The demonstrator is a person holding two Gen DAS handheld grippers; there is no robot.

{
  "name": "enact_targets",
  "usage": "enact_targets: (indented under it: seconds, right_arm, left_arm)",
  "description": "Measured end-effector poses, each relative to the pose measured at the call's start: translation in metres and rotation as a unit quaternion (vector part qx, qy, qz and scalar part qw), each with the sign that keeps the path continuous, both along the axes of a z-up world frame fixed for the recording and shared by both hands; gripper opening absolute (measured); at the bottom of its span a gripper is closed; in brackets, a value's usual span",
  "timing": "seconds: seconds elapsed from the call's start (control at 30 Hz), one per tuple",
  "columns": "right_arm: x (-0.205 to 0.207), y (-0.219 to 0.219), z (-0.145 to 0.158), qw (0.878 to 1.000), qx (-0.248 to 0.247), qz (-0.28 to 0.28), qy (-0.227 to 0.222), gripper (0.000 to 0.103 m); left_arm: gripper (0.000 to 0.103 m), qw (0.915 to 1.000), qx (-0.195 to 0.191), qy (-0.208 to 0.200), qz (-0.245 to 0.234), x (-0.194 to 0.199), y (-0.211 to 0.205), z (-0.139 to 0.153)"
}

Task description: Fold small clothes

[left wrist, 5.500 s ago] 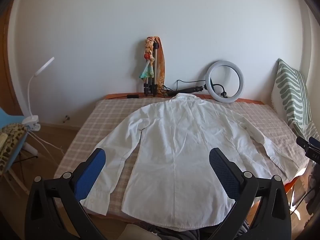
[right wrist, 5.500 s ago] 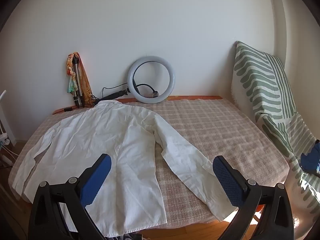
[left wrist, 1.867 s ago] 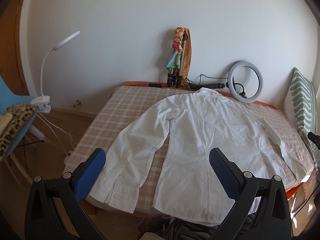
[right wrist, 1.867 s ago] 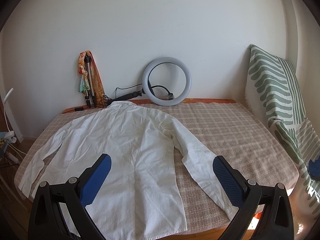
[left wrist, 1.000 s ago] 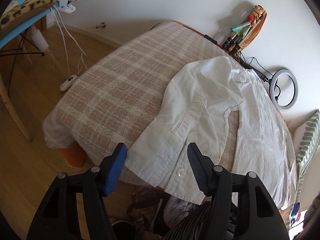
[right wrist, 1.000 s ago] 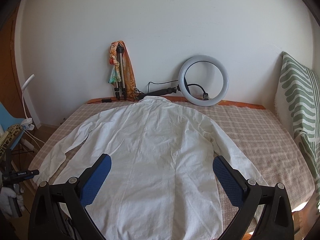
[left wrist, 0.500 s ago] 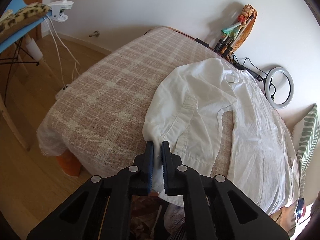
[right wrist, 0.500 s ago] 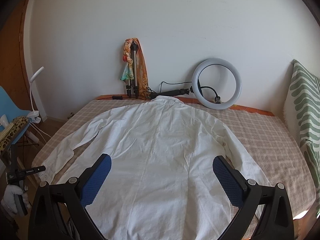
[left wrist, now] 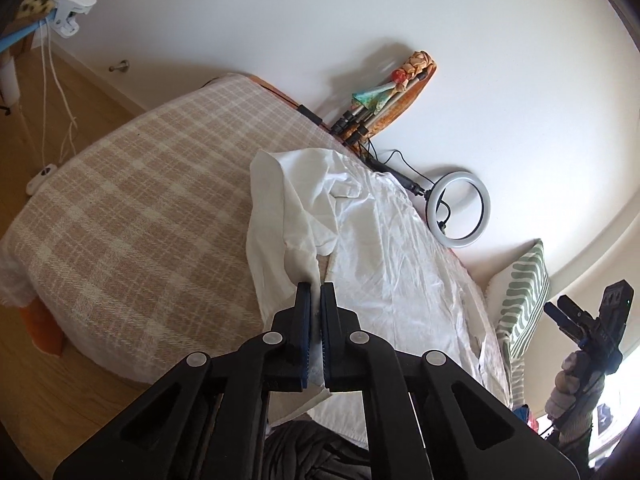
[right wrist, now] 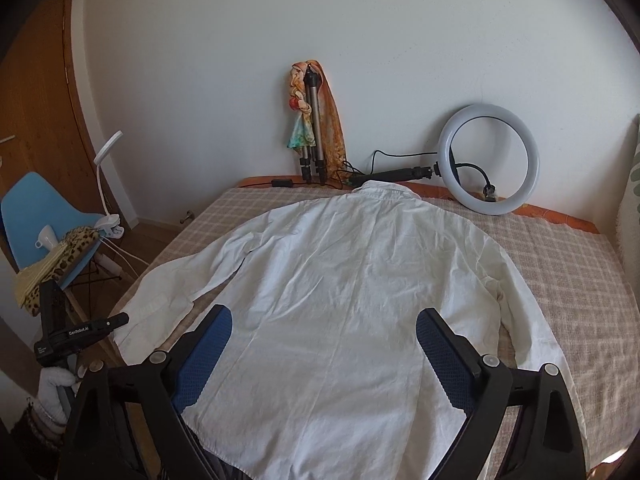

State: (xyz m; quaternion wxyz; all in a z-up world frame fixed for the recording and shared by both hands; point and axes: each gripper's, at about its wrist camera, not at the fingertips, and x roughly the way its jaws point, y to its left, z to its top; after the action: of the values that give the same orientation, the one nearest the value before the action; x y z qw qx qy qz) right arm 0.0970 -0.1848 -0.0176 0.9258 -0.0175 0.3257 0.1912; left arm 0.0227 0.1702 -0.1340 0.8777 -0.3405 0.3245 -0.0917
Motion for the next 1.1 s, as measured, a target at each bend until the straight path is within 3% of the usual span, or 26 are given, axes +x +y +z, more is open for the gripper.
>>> enact_targets:
  seconds: [0.23,0.47,0.63,0.7,0.73,0.77,0.9,0.93,1.03,1.1]
  right_arm:
    - [0.073,0.024,0.006,0.993,0.058,0.061,0.079,0.083]
    - [0.184,0.077,-0.043,0.962,0.145,0.1,0.208,0.068]
    - [0.229,0.137,-0.084,0.954,0.12,0.124,0.244,0.064]
    - [0.242,0.158,-0.099,0.946,0.125,0.14,0.264,0.062]
    - [0.247,0.168,-0.105,0.946,0.118,0.146,0.266,0.055]
    - [0.251,0.176,-0.111,0.95,0.094,0.14,0.262,0.049]
    - [0.267,0.191,-0.133,0.965,-0.016,0.081,0.25,0.049]
    - [0.269,0.188,-0.136,0.965,-0.02,0.071,0.25,0.052]
    - [0.28,0.173,-0.147,0.956,0.046,0.086,0.277,0.054]
    - [0.28,0.176,-0.151,0.952,0.055,0.099,0.285,0.031]
  left_arm:
    - [0.003,0.9951,0.033,-0.025,-0.09,0.006,-0.056,0.02]
    - [0.003,0.9752,0.114,-0.013,-0.189,0.006,-0.114,0.013]
    - [0.003,0.9667,0.129,-0.003,-0.221,-0.001,-0.125,0.008]
    - [0.003,0.9655,0.133,0.0,-0.224,-0.002,-0.126,0.007]
    - [0.003,0.9645,0.138,0.0,-0.225,-0.003,-0.127,0.007]
    - [0.003,0.9636,0.144,0.0,-0.225,-0.004,-0.127,0.007]
    - [0.003,0.9625,0.151,0.0,-0.225,-0.006,-0.126,0.007]
    - [0.003,0.9621,0.152,0.0,-0.227,-0.006,-0.127,0.007]
    - [0.003,0.9599,0.157,0.004,-0.232,-0.002,-0.132,0.004]
    - [0.003,0.958,0.159,0.008,-0.239,0.0,-0.136,0.0]
